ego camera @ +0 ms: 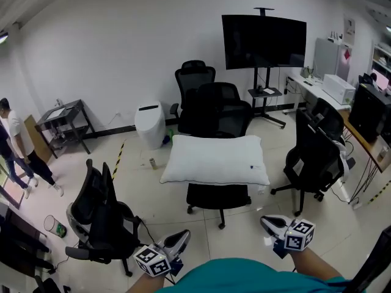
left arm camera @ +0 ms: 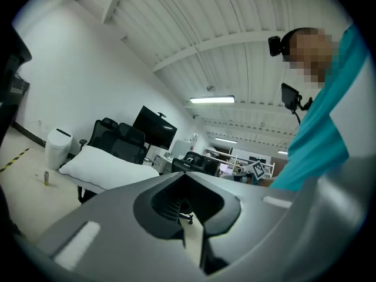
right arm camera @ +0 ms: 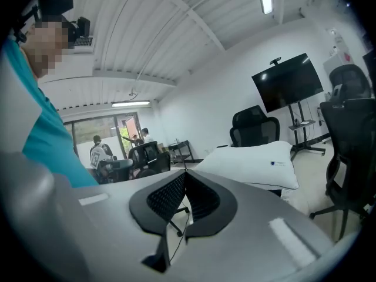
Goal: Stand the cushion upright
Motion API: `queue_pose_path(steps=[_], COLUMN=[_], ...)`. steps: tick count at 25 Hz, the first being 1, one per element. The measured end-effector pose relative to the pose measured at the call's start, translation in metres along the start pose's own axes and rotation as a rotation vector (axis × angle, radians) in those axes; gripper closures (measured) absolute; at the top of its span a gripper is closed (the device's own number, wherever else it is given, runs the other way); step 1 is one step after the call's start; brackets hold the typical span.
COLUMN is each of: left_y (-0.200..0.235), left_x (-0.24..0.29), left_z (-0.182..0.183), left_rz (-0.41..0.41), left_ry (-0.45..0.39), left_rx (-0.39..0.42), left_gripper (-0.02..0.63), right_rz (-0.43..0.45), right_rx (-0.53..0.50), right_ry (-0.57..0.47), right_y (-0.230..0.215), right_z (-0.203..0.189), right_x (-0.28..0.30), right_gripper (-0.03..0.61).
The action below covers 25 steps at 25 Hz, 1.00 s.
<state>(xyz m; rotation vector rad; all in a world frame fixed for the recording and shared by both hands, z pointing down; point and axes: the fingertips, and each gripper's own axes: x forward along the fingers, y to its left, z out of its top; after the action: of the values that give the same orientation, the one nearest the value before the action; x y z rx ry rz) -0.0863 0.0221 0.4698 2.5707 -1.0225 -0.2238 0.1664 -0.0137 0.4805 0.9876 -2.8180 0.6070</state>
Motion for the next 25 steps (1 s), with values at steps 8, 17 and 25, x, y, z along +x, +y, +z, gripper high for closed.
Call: queue_pose_path(steps=[8,17,25], left_y=[0.082,0.174,0.273], left_x=[0.049,0.160,0.233], left_z=[0.028,0.065,0.081], left_rz=[0.005,0.151,0.268], left_ry=[0.015,0.033,0.151], left_rx=[0.001,0.063,0.034], left_gripper=[0.601,0.601,0.601], right_rz=[0.009,0.146,0.122], right_rx=[0.037,-0.011,0.054], right_ry=[0.027,0.068,0.129], right_y=[-0.056,-0.184,-0.297], right_z=[0.015,0.065,0.094], right_x=[0.075,0.165,0.210], right_gripper=[0.575,0.575,0.483])
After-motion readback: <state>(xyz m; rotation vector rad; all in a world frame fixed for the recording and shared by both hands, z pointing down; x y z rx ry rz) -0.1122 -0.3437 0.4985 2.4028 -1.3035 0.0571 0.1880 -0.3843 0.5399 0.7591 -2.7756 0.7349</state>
